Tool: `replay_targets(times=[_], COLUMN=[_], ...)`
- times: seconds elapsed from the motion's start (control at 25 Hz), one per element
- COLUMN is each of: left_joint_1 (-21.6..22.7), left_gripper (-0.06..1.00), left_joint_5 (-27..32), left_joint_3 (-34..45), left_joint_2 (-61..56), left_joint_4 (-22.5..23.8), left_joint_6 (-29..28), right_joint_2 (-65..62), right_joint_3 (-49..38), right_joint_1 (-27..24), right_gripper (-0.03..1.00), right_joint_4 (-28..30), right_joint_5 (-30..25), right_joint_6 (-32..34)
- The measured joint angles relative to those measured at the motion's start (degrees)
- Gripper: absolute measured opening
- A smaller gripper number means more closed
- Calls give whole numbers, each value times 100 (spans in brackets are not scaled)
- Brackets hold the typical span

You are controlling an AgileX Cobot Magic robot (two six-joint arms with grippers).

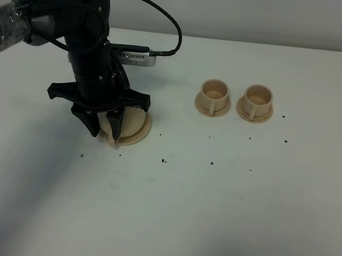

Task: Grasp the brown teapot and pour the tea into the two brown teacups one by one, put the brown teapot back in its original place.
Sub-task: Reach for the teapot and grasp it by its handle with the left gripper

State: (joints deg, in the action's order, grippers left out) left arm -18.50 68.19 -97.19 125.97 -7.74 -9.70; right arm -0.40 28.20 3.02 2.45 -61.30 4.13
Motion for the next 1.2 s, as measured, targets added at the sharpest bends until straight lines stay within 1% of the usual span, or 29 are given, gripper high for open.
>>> replay_targets(times=[0.12,0.44,0.76,1.2], left_joint_1=[0,0,0,0], left_gripper=[42,42,41,41], left_joint_5=[0,3,3,5], left_joint_3=[-28,-421,-459,-459], left_joint_2=[117,267,267,273], left_joint_4=[0,2,-4,-339], left_joint_6=[0,0,0,126], right_joint_2=[0,0,0,0], right_joint_3=[0,0,0,0], right_joint_1=[0,0,0,0], right_gripper=[43,43,43,43], right_joint_4=[0,0,0,0], right_joint_5=[0,0,0,0], right_joint_6=[0,0,0,0])
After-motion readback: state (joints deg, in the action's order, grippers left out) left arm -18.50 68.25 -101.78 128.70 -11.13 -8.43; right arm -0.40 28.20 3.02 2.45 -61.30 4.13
